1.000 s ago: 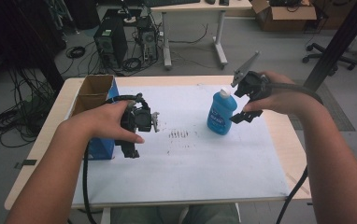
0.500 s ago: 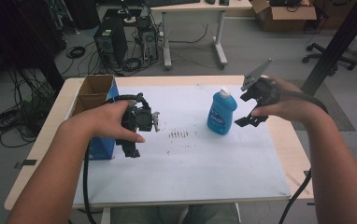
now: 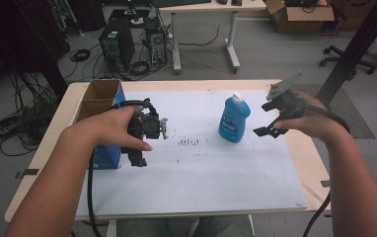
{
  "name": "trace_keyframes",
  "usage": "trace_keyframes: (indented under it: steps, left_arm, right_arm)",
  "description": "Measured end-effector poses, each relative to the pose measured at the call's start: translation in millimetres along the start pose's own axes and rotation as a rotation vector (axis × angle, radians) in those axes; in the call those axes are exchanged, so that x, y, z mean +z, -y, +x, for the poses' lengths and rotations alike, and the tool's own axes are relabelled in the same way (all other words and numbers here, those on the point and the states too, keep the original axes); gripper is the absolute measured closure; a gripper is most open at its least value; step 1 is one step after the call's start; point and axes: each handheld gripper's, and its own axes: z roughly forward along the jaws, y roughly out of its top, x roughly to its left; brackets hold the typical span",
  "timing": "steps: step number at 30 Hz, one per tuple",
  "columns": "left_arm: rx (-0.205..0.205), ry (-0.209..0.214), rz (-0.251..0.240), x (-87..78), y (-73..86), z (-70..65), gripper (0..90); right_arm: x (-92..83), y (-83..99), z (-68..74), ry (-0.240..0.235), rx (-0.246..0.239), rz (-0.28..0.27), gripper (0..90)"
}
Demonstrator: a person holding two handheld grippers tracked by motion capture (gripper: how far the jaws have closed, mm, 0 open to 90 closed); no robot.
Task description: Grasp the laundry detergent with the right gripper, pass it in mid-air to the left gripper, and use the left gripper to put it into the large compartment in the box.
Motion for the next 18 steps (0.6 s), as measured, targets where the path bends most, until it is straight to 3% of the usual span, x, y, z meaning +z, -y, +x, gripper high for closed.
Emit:
trace_keyframes:
  steps: [18]
  left_arm:
    - [0.001,0.005,0.002,0.4,-1.3,-0.1,4.5]
  right_arm:
    - [32.5,40.2,-9.9,0.023,0.105,-0.136,2.5]
